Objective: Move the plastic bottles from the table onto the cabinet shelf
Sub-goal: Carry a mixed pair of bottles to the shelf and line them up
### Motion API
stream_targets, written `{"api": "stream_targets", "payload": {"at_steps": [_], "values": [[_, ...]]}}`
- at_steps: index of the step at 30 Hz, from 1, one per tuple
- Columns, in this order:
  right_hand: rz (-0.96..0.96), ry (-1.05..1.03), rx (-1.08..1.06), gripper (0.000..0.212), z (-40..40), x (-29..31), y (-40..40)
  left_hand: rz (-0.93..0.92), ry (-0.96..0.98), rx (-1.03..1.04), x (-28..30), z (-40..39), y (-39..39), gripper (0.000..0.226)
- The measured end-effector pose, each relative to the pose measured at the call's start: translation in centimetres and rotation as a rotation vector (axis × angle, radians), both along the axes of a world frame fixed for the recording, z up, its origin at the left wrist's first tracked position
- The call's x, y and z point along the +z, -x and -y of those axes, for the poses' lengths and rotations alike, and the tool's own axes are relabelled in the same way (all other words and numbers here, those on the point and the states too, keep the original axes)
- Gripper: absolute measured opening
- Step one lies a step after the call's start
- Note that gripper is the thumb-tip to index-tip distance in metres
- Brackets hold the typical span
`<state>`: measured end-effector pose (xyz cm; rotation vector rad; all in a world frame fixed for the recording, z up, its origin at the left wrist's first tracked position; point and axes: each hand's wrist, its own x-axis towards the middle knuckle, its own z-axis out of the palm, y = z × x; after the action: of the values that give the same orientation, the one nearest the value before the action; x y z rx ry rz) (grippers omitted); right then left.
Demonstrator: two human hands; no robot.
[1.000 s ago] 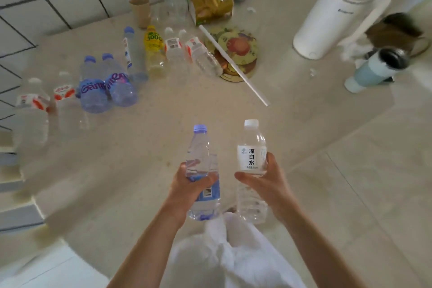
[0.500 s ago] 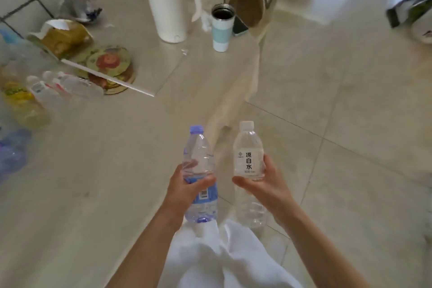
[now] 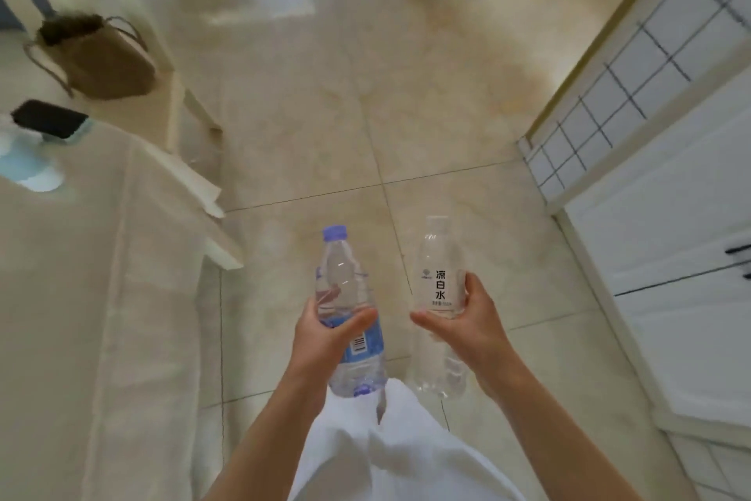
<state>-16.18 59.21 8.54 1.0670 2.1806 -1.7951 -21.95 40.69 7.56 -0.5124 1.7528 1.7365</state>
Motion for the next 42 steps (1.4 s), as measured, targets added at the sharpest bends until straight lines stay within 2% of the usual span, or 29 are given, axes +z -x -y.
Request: {"api": "stream_targets", "payload": {"at_steps": [13, 16, 21, 27, 31, 38, 42], "values": [[0.041, -0.009, -0.596, 0.066, -7.0, -0.3, 0.0, -0.064, 0.017, -0.672, 0.7, -14.0, 9.5, 0.055], [0.053, -0.015, -0.703, 0.069, -8.1, -0.2, 0.1, -0.100, 0.012, -0.775, 0.7, -17.0, 11.2, 0.047], [0.054, 0.012, -0.890, 0.063, -9.1, -0.2, -1.6, -0.104, 0.024, -0.904, 0.2, -21.3, 11.9, 0.046], [0.067, 0.042, -1.096, 0.060, -11.0, -0.1, -5.8, -0.076, 0.018, -1.093, -0.6, -26.3, 8.7, 0.048], [0.077, 0.048, -1.156, 0.061, -13.3, -0.2, -8.3, -0.069, 0.033, -1.166, -1.0, -29.4, 5.5, 0.047], [0.032, -0.001, -1.172, 0.056, -21.1, 1.1, -14.5, -0.106, 0.017, -1.285, -0.2, -38.0, -2.4, 0.040], [0.006, -0.039, -1.176, 0.060, -25.5, 2.2, -18.5, -0.130, 0.003, -1.295, 0.9, -42.7, -6.4, 0.041]]}}
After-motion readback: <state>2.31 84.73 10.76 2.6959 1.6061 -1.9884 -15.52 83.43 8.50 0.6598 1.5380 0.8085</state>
